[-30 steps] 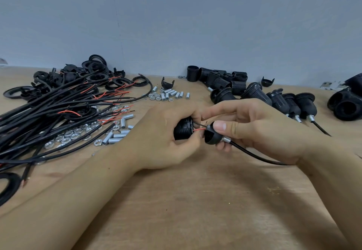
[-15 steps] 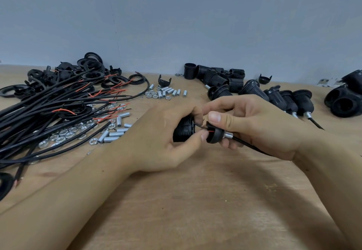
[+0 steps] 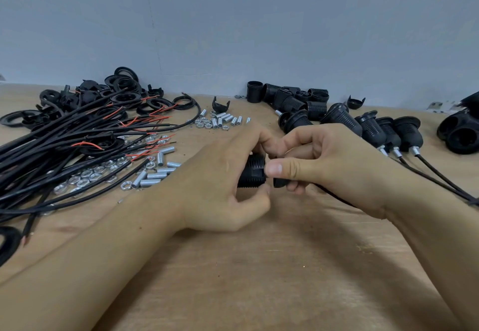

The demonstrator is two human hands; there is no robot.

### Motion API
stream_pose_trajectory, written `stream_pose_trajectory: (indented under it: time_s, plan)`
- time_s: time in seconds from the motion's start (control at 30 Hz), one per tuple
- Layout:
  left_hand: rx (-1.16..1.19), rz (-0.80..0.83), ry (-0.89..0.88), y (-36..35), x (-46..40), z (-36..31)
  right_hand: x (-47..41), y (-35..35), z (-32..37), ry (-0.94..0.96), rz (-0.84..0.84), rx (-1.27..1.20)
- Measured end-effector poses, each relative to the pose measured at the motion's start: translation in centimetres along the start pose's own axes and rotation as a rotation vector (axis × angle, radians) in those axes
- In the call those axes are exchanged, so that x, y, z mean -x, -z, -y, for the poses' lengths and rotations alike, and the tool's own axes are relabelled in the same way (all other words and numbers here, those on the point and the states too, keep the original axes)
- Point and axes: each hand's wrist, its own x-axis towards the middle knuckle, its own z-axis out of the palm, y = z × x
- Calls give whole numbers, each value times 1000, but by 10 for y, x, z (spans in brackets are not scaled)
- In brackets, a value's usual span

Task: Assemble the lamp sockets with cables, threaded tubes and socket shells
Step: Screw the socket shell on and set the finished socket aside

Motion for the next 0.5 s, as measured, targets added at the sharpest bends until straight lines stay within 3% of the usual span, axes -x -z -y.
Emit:
stream_pose_trajectory:
  time_s: [0.17, 0.5]
  plan:
    - [43, 2, 31, -1, 1, 3, 0, 5, -1, 13, -12, 12]
    - [144, -156, 22, -1, -1, 5, 1, 14, -3, 57, -6, -87]
